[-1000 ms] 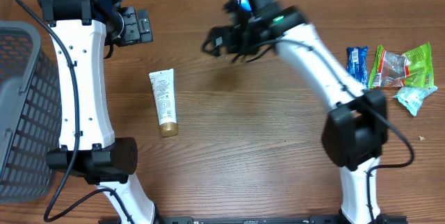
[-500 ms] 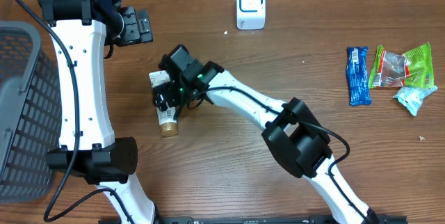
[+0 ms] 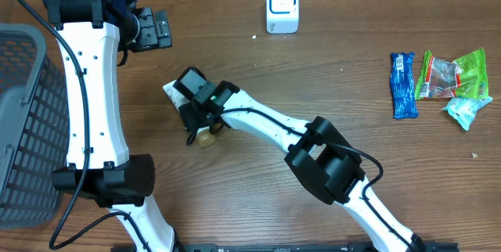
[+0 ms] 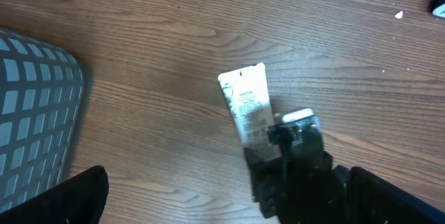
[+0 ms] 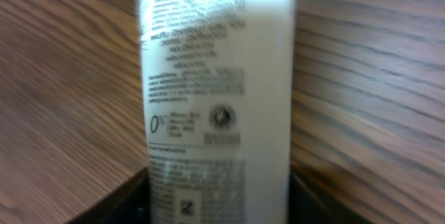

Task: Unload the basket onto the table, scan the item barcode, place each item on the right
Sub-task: 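Reach the right gripper to the white tube and grasp it, then lift the white tube with the right gripper toward the scanner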

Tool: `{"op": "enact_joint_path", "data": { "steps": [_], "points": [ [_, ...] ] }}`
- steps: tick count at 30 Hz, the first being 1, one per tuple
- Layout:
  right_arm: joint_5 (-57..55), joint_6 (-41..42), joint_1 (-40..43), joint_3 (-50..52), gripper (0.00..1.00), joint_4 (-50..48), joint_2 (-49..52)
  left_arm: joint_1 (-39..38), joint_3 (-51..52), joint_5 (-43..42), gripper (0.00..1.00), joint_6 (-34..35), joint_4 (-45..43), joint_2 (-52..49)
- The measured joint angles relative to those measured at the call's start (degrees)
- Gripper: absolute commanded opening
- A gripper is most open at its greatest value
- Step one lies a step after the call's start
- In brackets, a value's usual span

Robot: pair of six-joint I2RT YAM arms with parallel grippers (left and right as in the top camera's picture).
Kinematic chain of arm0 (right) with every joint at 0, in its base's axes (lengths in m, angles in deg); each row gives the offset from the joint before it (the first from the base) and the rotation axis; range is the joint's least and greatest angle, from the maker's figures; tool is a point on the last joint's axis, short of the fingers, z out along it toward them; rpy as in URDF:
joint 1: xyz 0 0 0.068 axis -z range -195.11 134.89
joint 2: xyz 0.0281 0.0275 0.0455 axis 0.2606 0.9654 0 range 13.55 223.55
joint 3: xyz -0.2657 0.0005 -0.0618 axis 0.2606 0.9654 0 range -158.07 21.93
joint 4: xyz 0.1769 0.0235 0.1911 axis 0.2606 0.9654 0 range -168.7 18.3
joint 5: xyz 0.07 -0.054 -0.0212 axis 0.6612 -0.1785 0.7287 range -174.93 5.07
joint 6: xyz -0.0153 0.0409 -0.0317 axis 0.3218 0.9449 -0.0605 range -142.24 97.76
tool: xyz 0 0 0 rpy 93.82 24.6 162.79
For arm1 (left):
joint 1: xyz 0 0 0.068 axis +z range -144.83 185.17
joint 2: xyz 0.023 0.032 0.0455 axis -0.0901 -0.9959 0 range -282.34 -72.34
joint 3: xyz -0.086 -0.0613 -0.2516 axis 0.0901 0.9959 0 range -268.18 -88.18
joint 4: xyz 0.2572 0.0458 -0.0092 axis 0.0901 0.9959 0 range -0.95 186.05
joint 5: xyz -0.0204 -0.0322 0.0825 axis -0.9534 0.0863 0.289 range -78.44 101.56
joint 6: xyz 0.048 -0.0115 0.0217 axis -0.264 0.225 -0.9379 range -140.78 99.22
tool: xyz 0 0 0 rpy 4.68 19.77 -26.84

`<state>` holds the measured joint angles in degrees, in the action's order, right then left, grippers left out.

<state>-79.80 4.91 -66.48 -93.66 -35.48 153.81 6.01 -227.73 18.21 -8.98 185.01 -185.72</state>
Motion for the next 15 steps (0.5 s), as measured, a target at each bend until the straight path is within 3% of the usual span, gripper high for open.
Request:
{"op": "enact_joint_path", "data": {
  "steps": [8, 14, 15],
  "points": [
    [0.2, 2.8, 7.2, -3.6, 0.36, 14.1, 0.0, 0.0, 0.0, 0.0, 1.0, 0.0, 0.0, 0.0],
    [3.7, 3.5, 12.6, -4.0, 0.38, 21.8, -0.3, 0.0, 0.0, 0.0, 1.0, 0.0, 0.0, 0.0],
    [5.0, 3.7, 14.2, -4.0, 0.42, 22.7, -0.3, 0.0, 0.0, 0.0, 1.0, 0.0, 0.0, 0.0]
  ]
}}
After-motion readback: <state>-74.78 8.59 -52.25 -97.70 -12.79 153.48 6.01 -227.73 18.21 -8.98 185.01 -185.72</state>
